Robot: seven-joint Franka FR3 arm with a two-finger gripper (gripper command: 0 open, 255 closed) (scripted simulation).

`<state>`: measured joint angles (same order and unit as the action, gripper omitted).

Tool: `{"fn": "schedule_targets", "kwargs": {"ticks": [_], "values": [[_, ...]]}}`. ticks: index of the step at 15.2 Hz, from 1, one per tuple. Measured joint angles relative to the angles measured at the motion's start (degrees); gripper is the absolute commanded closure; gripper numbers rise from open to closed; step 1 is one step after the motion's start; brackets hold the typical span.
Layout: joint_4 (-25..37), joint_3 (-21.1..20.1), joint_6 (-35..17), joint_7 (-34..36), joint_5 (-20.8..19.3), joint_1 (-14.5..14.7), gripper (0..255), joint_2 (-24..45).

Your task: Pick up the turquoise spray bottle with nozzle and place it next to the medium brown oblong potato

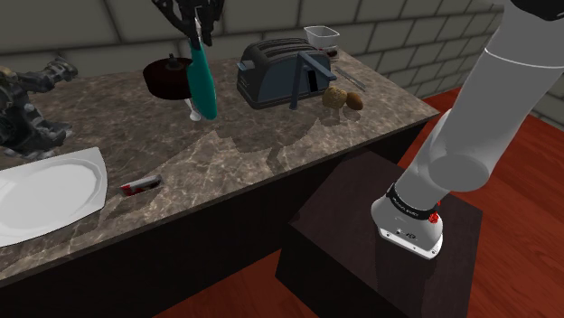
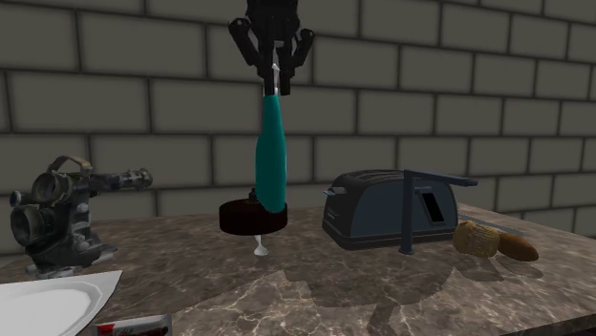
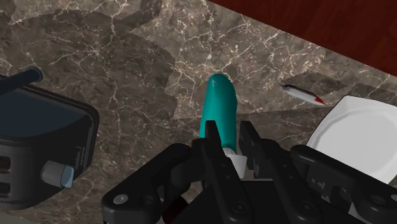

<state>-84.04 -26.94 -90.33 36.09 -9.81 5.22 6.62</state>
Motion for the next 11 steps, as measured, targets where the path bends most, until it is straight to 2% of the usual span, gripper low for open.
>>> {"fn": "schedule_targets", "kwargs": {"ticks": [11], "values": [[13.7, -0.6, 10.2, 0.0, -2.1, 1.8, 255, 4.0]]}}
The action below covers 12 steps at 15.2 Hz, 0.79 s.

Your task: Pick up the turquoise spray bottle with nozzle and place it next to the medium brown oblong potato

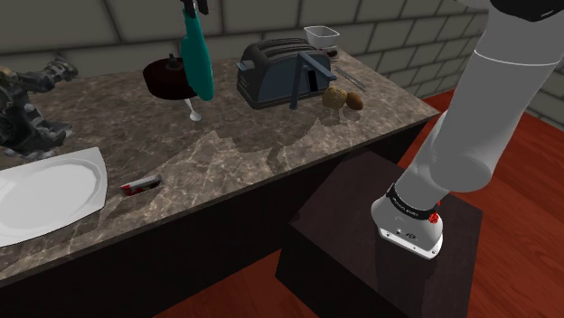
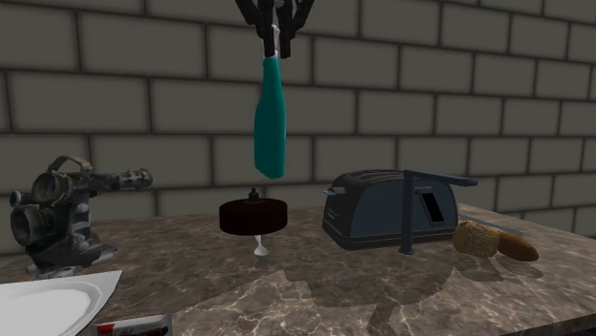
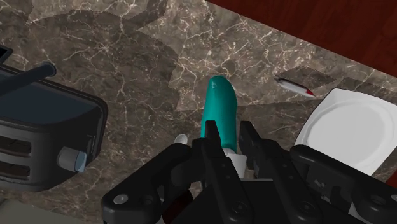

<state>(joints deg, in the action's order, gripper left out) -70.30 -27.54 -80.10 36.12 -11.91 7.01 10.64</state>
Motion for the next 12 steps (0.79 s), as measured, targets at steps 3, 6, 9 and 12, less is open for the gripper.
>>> {"fn": "schedule_targets", "kwargs": {"ticks": [3, 6, 9, 12], "values": [[4.8, -0.2, 3.1, 0.0, -1.1, 0.9, 255, 1.9], [11.7, -0.4, 7.3, 0.3, -2.8, 2.7, 255, 5.0], [14.8, -0.3, 9.6, -0.5, -3.4, 2.9, 255, 5.7], [5.3, 0.7, 6.2, -3.9, 0.4, -2.1, 255, -1.4]]}}
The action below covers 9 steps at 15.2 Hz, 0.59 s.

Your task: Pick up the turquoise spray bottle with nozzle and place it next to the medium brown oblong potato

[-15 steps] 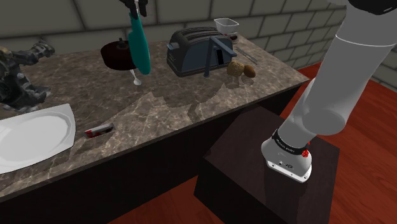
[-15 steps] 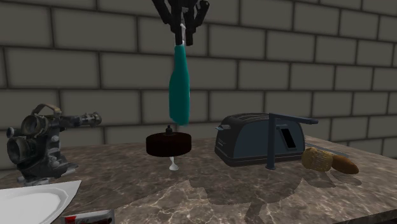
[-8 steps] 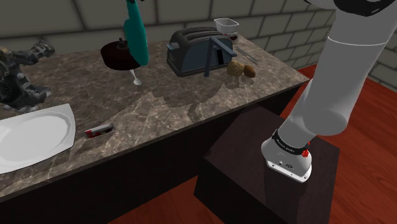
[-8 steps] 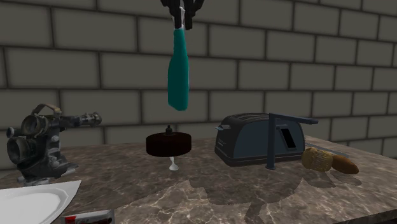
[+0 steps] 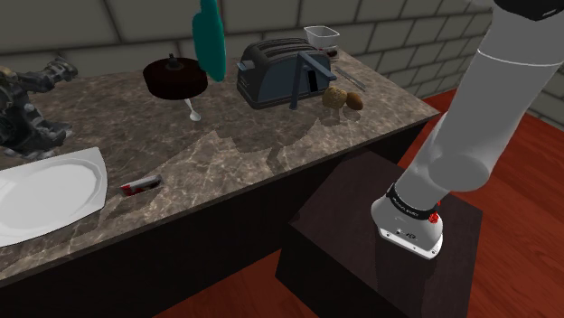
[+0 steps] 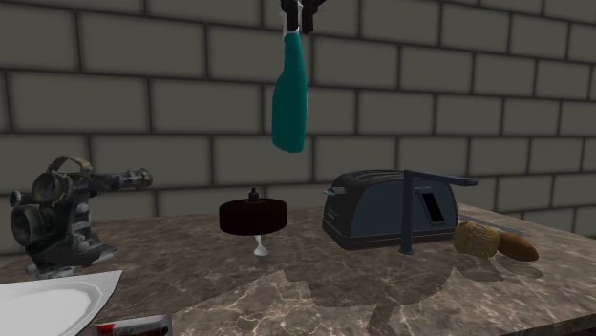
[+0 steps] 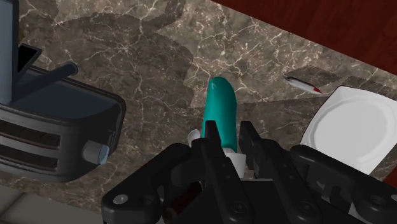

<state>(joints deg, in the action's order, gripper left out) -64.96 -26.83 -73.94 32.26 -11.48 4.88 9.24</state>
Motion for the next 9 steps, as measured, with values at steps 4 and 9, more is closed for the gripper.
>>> {"fn": "schedule_targets", "kwargs": {"ticks": [4, 9], "values": [[-10.6, 3.1, -3.7, -6.4, 4.3, -5.3, 255, -8.6], [-18.3, 7.6, -5.4, -14.1, 7.1, -9.2, 255, -15.9]]}}
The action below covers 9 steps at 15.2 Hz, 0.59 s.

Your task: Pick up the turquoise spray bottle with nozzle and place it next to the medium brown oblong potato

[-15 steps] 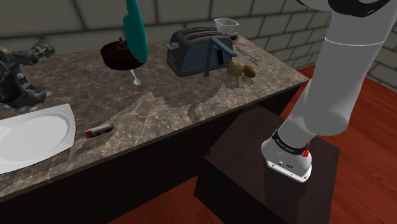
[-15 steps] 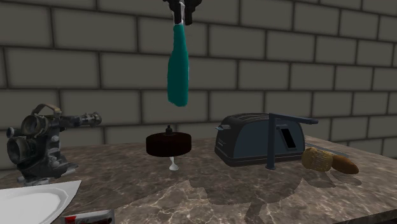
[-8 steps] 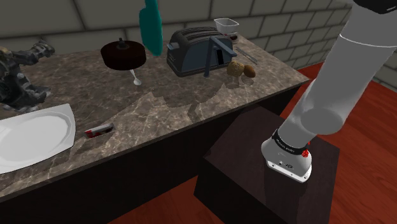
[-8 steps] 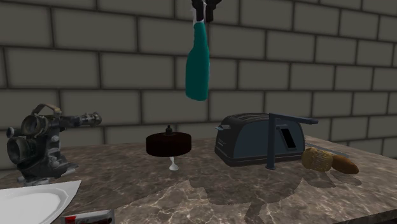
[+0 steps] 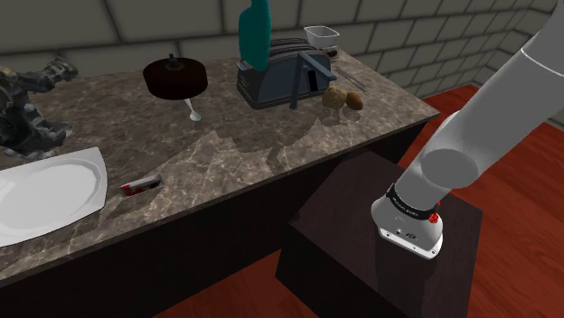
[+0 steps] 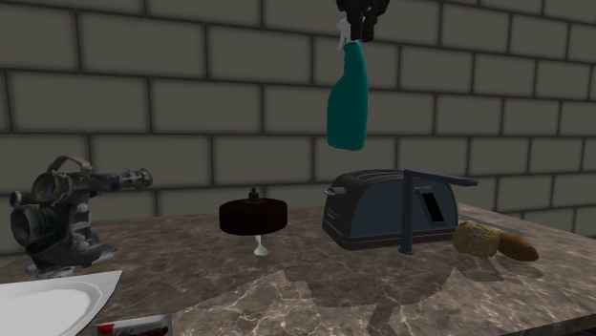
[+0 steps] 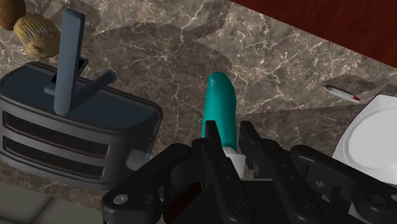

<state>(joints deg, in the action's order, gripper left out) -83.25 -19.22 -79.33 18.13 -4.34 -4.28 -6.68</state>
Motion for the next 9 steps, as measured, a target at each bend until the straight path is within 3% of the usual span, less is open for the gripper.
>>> {"fn": "schedule_targets", "kwargs": {"ticks": [9], "values": [[-10.6, 9.2, -2.5, -13.8, 1.4, -4.8, 255, -9.5]]}}
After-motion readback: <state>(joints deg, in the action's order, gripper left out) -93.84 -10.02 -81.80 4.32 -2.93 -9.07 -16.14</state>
